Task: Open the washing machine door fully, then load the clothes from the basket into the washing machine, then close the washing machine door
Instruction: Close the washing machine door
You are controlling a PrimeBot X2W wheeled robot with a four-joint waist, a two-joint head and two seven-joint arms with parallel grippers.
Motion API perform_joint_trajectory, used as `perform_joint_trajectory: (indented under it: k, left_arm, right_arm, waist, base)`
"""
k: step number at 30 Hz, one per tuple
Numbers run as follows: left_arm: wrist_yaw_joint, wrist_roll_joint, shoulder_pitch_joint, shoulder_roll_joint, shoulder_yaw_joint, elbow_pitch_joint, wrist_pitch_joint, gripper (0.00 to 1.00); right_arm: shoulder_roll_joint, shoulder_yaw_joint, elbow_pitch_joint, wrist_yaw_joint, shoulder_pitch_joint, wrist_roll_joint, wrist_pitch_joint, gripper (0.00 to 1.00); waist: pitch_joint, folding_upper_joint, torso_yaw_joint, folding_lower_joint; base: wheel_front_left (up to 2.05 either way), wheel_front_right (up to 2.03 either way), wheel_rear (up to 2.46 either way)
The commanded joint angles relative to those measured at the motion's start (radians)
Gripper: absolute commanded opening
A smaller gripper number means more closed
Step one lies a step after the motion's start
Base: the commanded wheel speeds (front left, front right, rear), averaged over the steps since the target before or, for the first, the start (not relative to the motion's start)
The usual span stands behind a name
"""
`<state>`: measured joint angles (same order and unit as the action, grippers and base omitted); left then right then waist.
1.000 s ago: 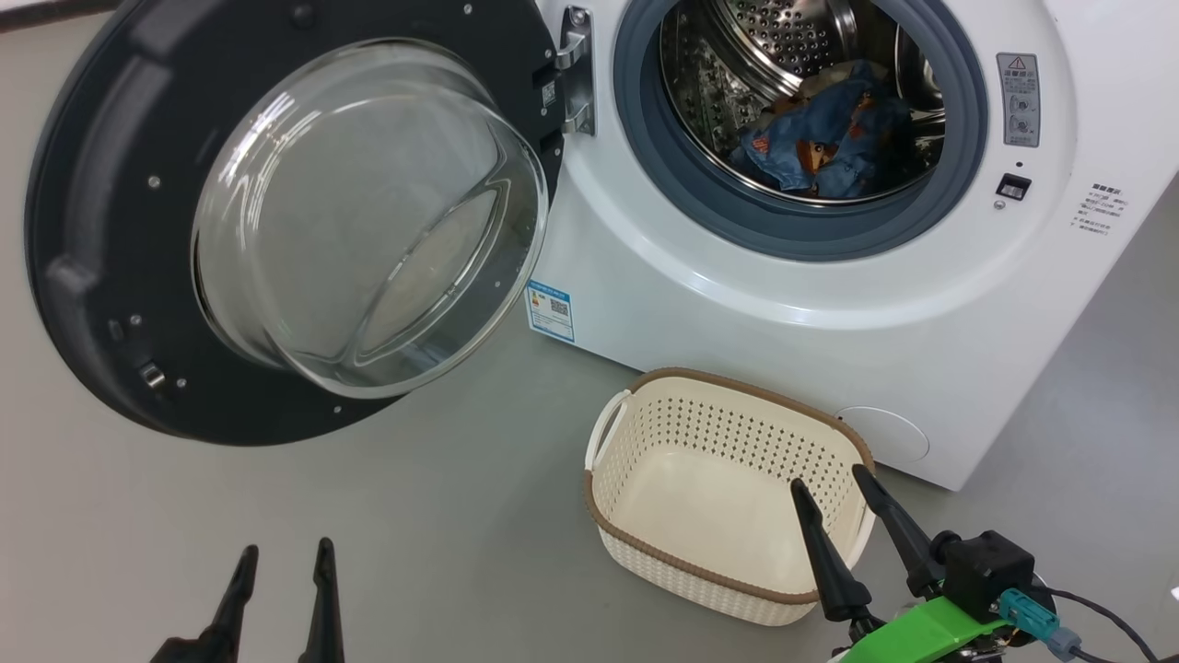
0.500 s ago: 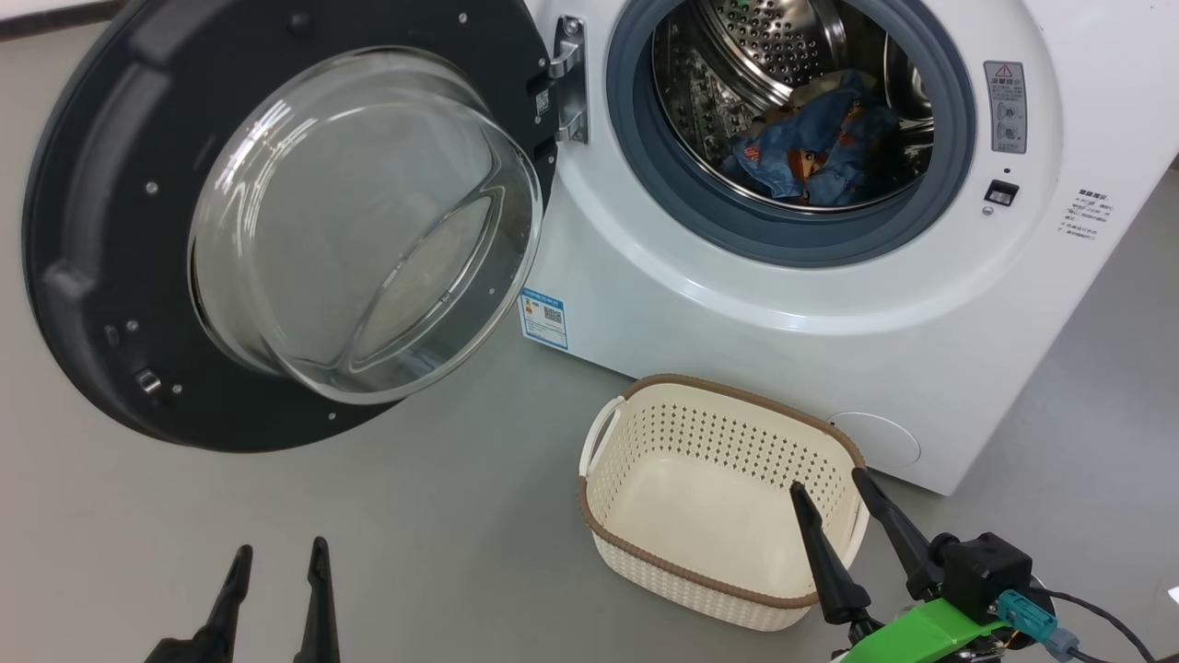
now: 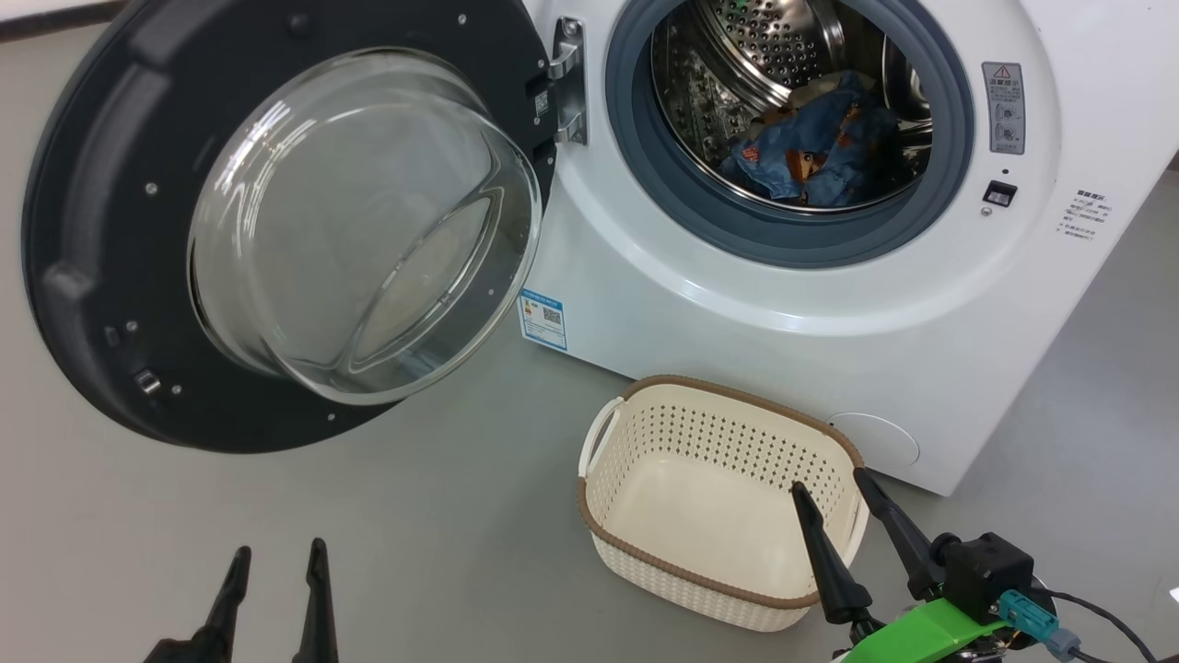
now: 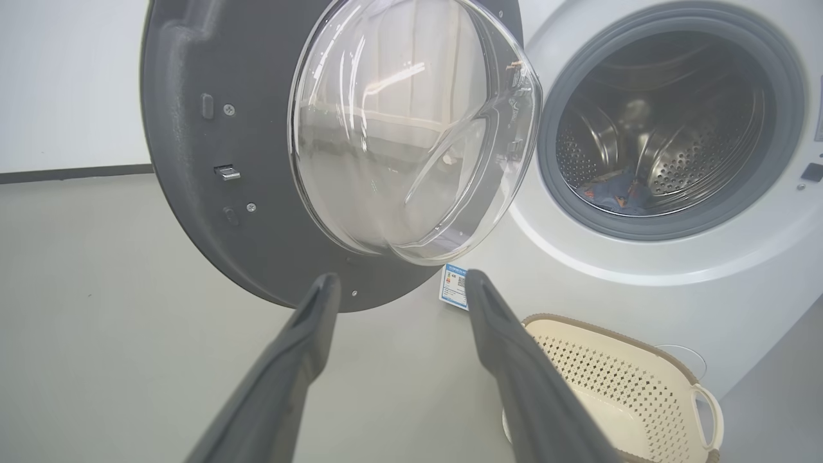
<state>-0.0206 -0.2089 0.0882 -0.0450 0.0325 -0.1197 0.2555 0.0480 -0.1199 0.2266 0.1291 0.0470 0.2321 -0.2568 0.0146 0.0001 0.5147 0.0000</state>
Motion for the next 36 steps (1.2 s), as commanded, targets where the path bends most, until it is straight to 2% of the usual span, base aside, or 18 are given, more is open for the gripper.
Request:
perform_joint_trajectory:
  k: [1, 10, 11, 12, 13, 14, 15, 23, 29, 32, 36]
  left_arm:
    - [0.002, 0.001, -0.025, -0.005, -0.036, 0.021, 0.006, 1.0]
    - [0.003, 0.002, -0.024, -0.005, -0.042, 0.023, 0.006, 1.0]
    - [0.004, 0.001, -0.024, -0.005, -0.042, 0.023, 0.006, 0.89]
    - [0.005, 0.0, -0.024, -0.005, -0.041, 0.023, 0.006, 0.61]
    - [0.005, -0.001, -0.024, -0.005, -0.041, 0.023, 0.006, 0.41]
    - [0.006, -0.001, -0.025, -0.005, -0.042, 0.023, 0.006, 0.07]
    - [0.006, -0.002, -0.025, -0.005, -0.042, 0.023, 0.006, 0.0]
    - [0.009, -0.035, -0.02, -0.005, -0.056, 0.034, 0.006, 0.0]
    - [0.018, -0.086, -0.053, -0.006, -0.144, 0.073, 0.006, 0.0]
    - [0.036, -0.043, -0.093, -0.038, -0.194, 0.116, 0.006, 0.0]
    - [0.053, -0.066, -0.164, -0.078, -0.275, 0.135, 0.006, 0.0]
  right_arm:
    - [0.002, -0.023, -0.026, 0.002, 0.032, 0.001, -0.005, 1.0]
    - [0.002, -0.025, -0.026, 0.002, 0.033, 0.004, -0.005, 1.0]
    - [0.002, -0.025, -0.026, 0.002, 0.033, 0.004, -0.005, 1.0]
    - [0.002, -0.025, -0.025, 0.002, 0.033, 0.003, -0.005, 1.0]
    - [0.002, -0.024, -0.025, 0.002, 0.033, 0.002, -0.005, 1.0]
    - [0.002, -0.024, -0.025, 0.002, 0.033, 0.002, -0.005, 1.0]
    - [0.002, -0.024, -0.025, 0.002, 0.033, 0.001, -0.005, 1.0]
    - [0.002, -0.013, -0.03, 0.002, 0.02, -0.003, -0.005, 1.0]
    - [0.002, 0.0, -0.041, 0.002, 0.0, -0.031, -0.005, 1.0]
    - [0.004, 0.008, -0.056, 0.002, -0.003, -0.071, -0.005, 1.0]
    - [0.027, -0.001, -0.069, 0.002, 0.01, -0.092, -0.005, 1.0]
  waist:
    - [0.0, -0.0001, 0.0, 0.0]
    - [0.003, -0.0001, -0.002, 0.0]
    - [0.003, -0.0001, -0.002, 0.0]
    - [0.003, -0.0001, -0.002, 0.0]
    - [0.003, -0.0001, -0.002, 0.0]
    - [0.003, -0.0001, -0.002, 0.0]
    - [0.003, -0.0001, -0.002, 0.0]
    - [0.0, -0.0001, 0.0, 0.0]
    - [-0.028, -0.0001, 0.002, 0.0]
    - [-0.069, -0.0001, 0.0, 0.0]
    - [-0.136, -0.0001, -0.02, 0.0]
  base:
    - [0.0, 0.0, 0.0]
    - [0.0, 0.0, 0.0]
    - [0.0, 0.0, 0.0]
    - [0.0, 0.0, 0.0]
    - [0.0, 0.0, 0.0]
    - [0.0, 0.0, 0.0]
    - [0.0, 0.0, 0.0]
    - [0.0, 0.0, 0.0]
    - [0.0, 0.0, 0.0]
    - [0.0, 0.0, 0.0]
    - [0.0, 0.0, 0.0]
